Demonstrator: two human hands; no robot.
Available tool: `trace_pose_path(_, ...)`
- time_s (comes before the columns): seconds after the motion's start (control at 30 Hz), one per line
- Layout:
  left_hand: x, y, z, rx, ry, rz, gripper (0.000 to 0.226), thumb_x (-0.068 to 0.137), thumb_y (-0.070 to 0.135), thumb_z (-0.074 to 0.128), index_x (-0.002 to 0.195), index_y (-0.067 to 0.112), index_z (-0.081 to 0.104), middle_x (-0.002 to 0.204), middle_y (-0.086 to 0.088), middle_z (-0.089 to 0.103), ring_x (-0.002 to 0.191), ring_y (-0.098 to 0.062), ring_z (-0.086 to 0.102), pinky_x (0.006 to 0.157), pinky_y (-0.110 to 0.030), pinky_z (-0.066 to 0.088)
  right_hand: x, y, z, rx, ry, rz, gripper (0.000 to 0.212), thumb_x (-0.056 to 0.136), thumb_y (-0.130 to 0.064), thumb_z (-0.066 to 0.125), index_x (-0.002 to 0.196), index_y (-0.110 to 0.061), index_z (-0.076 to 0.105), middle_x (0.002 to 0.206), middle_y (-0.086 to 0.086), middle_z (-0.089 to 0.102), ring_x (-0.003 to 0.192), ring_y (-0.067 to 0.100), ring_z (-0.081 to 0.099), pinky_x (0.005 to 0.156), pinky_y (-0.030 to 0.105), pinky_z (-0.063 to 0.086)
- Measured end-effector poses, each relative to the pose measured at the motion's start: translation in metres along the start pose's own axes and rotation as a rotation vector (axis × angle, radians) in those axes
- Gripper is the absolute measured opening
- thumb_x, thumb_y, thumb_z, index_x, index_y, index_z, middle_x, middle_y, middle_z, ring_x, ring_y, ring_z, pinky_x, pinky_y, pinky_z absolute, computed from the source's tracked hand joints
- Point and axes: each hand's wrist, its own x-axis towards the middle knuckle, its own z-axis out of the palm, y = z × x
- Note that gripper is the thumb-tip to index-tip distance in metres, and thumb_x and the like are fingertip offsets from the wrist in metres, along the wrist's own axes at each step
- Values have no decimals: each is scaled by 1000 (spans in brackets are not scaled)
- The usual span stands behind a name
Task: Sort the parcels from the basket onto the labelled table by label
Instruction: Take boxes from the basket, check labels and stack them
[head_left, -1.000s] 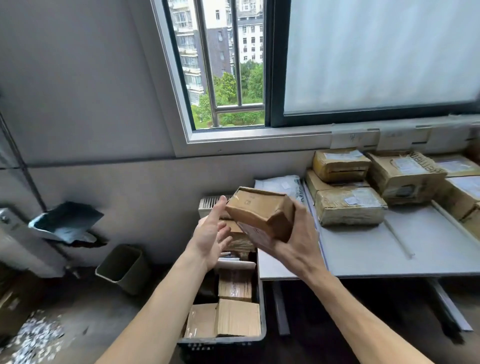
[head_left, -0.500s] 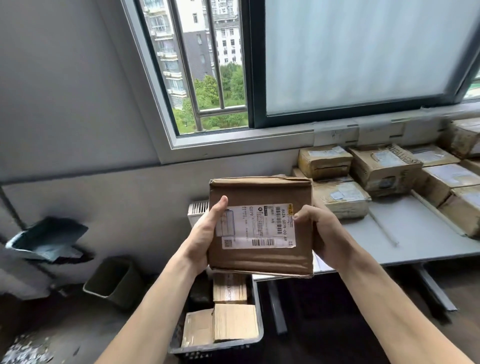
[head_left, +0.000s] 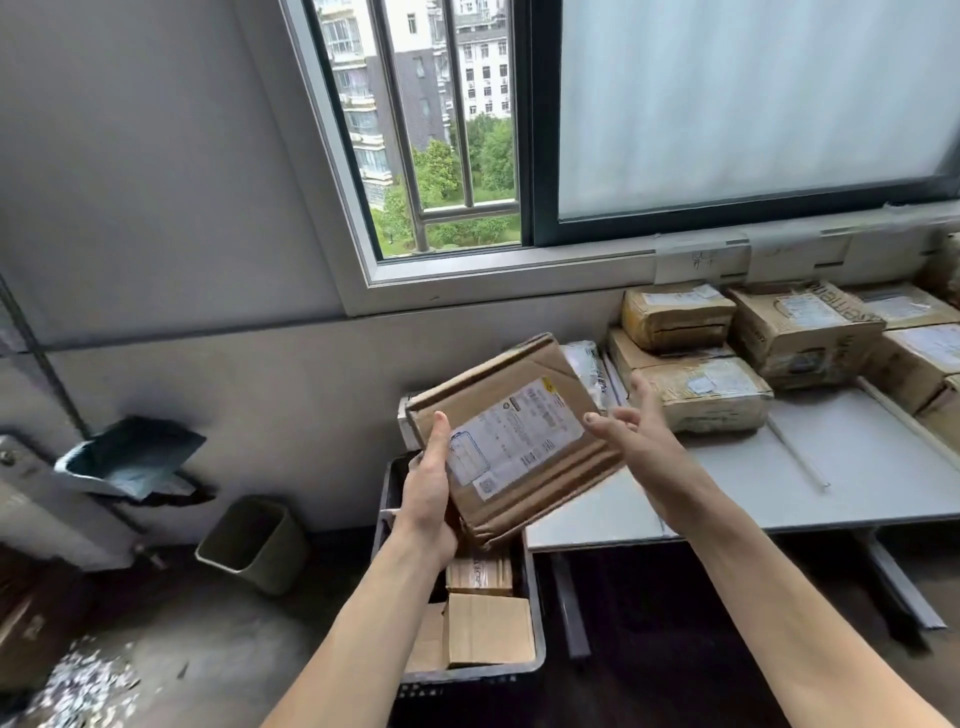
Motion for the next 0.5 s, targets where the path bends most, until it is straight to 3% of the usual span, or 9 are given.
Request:
trace_pose_path(0.1,4,-6,1,-147,70,24,66,100,68,41,133,17,67,128,-10,73,117,-30,70,99,-50,55,-3,13,4,-44,53,-3,90,92,-42,75,158,-45,14,146,7,41,128,22,47,105,37,36)
trace_pose_path(0.2,2,-8,8,-218,61,41,61,103,64,37,134,20,65,126,-6,74,118,-26,69,97,-41,54,-14,20,14,-27,-26,47,97,80,-61,75,154,-54,13,149,6,42,134,23,47,114,43,36)
trace_pose_path(0.23,1,-8,11,-225,52,47,61,103,64,39,134,20,66,125,-5,74,114,-23,70,98,-39,53,-17,22,17,-14,-53,62,102,73,-66,74,154,-57,12,149,5,41,136,22,47,118,47,35)
trace_pose_path(0.33,-3,-12,23,-222,32,68,62,101,66,41,132,19,69,115,-2,77,82,-11,73,78,-30,48,-26,22,29,67,-153,86,111,65,-71,75,153,-59,10,150,4,44,138,15,47,121,48,35)
trace_pose_path(0.4,-4,-19,31,-183,-4,57,62,100,67,41,131,21,70,114,-2,77,76,-9,69,75,-30,41,-30,21,36,148,-195,69,105,73,-63,76,154,-56,10,145,0,58,129,6,57,118,45,39)
trace_pose_path(0.5,-6,-28,36,-115,-74,-1,69,90,75,47,131,25,72,127,-3,67,105,-16,53,86,-35,35,-28,21,38,234,-164,28,76,96,-28,70,150,-43,19,116,-10,76,109,6,71,103,40,49)
